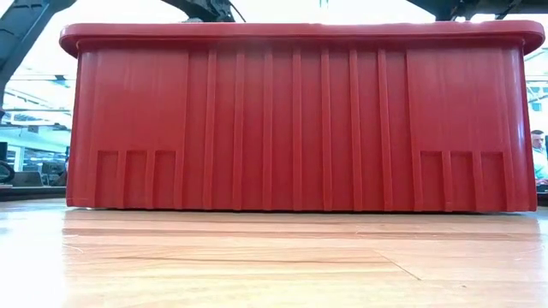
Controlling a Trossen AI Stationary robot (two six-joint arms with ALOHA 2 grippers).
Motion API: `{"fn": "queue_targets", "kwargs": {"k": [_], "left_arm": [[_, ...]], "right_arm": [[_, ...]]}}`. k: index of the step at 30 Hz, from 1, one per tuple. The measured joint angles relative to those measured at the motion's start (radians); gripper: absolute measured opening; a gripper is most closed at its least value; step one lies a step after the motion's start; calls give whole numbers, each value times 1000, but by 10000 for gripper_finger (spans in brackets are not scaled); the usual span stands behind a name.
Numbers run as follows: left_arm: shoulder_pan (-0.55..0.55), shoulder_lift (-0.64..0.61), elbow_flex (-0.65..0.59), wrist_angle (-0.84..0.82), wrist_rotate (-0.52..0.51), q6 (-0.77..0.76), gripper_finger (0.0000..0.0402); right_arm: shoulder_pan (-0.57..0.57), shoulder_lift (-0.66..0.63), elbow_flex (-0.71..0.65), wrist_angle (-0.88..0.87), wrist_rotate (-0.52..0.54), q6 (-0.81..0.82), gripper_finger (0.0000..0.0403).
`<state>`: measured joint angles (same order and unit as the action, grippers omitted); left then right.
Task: Pick and place slides into bin
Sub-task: Put the black slides into the red bin
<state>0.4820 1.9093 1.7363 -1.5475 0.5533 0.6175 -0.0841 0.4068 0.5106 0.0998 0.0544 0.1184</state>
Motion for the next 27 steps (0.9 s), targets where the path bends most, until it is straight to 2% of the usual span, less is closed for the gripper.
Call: {"fn": "queue_targets", "kwargs": {"k": [3,8,12,16,27], "left_arm": [[1,22,0,23,7,-9,1],[8,59,0,49,74,-30,2],[4,69,0,74,70,-26,1],[-1,68,0,137,21,-27,3],[1,79,0,193,39,-53,3]], "right_arm": [[0,0,0,0,-2,0,0],[0,0,0,0,-3,0,0],[0,0,0,0,-3,0,0],[0,0,0,0,-3,0,0],[0,0,0,0,-6,0,0]]}}
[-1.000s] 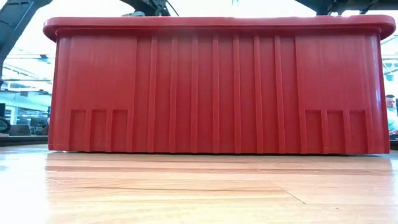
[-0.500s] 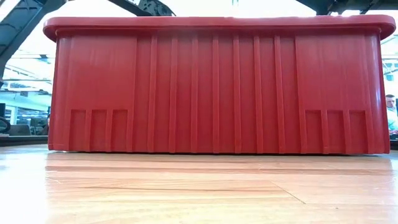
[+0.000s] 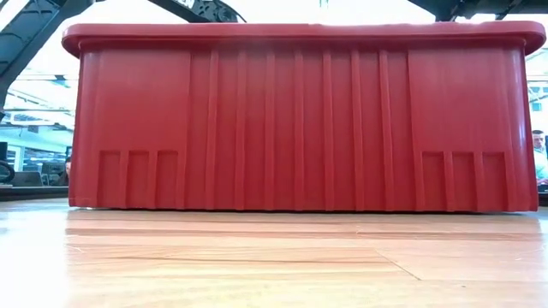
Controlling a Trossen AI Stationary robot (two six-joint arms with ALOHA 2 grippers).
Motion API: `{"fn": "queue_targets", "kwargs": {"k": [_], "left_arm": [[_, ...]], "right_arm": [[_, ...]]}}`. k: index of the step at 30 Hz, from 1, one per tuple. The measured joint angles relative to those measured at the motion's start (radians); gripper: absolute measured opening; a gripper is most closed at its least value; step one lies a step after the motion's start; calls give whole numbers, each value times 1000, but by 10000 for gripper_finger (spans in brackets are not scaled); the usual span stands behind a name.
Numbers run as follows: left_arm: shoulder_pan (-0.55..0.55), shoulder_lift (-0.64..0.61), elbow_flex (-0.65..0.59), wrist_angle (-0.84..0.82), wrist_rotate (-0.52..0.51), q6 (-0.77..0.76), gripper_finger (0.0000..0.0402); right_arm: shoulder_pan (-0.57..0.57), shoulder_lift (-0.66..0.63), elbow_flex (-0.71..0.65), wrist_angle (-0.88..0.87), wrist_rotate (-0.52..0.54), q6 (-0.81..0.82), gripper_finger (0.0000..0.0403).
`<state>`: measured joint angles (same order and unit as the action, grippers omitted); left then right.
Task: Pick and place slides into bin
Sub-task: Put the black slides into the red bin
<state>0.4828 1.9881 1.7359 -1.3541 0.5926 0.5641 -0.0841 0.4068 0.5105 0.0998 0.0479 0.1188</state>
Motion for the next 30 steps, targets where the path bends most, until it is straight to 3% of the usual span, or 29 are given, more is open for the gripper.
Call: {"fn": "queue_targets", "kwargs": {"k": [11,21,26,30], "left_arm": [[6,1,0,24,-23,-47,10],[-16,1,-2,47,-119,69,11],[-10,-1,-92,166,-112,-135,7],[-9,-6,-180,226,-94,-134,15]], "right_arm": [[0,0,0,0,0,18,0],[0,0,0,0,0,18,0],[0,0,0,0,0,18,0],[0,0,0,0,0,18,0]]}}
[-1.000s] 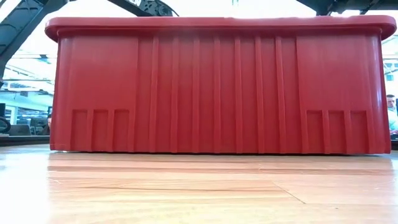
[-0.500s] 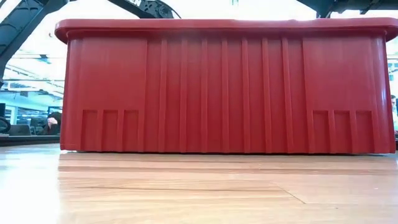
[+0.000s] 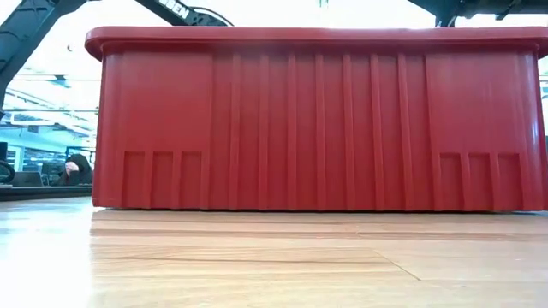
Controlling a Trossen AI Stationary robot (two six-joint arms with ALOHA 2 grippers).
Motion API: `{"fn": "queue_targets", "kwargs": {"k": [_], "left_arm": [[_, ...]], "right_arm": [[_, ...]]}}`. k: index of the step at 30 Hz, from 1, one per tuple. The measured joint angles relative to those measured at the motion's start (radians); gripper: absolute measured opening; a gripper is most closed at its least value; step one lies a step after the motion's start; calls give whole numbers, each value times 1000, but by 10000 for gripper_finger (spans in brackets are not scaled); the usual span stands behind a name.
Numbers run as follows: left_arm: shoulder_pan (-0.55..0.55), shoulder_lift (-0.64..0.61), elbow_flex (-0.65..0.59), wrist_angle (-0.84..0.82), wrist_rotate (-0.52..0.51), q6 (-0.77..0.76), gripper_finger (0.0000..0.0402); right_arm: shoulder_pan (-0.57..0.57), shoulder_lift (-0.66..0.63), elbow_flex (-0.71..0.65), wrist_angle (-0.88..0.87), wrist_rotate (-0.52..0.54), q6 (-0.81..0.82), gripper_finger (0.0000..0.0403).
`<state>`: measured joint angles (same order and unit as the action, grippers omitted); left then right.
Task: Pick and place slides into bin
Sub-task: Put the black slides into the red bin
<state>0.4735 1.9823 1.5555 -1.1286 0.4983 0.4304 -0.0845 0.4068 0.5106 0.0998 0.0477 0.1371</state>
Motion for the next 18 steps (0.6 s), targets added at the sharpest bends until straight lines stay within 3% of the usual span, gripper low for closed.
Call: {"fn": "queue_targets", "kwargs": {"k": [9,18], "left_arm": [[-25,3,-10,17,-72,-7,21],[-17,3,105,-34,-74,-17,22]], "right_arm": [[0,0,0,0,0,0,0],[0,0,0,0,0,0,0]]}}
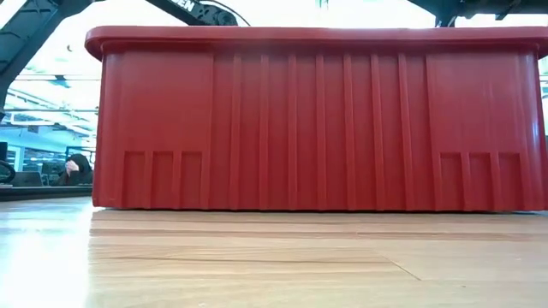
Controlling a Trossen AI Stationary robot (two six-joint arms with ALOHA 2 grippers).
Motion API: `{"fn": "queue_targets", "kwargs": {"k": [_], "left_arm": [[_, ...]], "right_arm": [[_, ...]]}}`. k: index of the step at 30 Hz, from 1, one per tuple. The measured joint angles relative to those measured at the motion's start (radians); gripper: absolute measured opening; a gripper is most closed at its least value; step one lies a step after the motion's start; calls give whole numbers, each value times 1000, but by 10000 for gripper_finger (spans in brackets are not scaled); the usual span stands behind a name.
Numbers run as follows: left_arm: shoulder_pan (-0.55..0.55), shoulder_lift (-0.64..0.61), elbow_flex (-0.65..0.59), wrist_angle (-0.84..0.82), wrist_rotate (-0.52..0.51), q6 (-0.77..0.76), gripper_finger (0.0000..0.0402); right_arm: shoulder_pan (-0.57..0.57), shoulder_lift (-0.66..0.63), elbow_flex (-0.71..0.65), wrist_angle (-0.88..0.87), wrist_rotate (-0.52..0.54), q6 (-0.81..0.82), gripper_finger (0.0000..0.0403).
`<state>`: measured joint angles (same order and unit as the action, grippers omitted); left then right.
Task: Pick and place slides into bin
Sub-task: Put the black slides into the red bin, then return to Home Position
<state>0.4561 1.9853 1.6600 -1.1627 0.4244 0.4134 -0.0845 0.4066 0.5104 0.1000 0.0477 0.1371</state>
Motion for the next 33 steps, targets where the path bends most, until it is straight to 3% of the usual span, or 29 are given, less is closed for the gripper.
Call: {"fn": "queue_targets", "kwargs": {"k": [5,16,22,28,33], "left_arm": [[5,0,61,-25,-8,7,55],[6,-1,64,-33,-24,-22,230],[6,-2,64,-58,-65,-49,303],[6,-50,64,-78,-62,-53,344],[6,-158,64,-20,-68,-31,353]], "right_arm": [[0,0,0,0,0,0,0],[0,0,0,0,0,12,0],[0,0,0,0,0,12,0],[0,0,0,0,0,10,0],[0,-3,0,0,0,8,0]]}}
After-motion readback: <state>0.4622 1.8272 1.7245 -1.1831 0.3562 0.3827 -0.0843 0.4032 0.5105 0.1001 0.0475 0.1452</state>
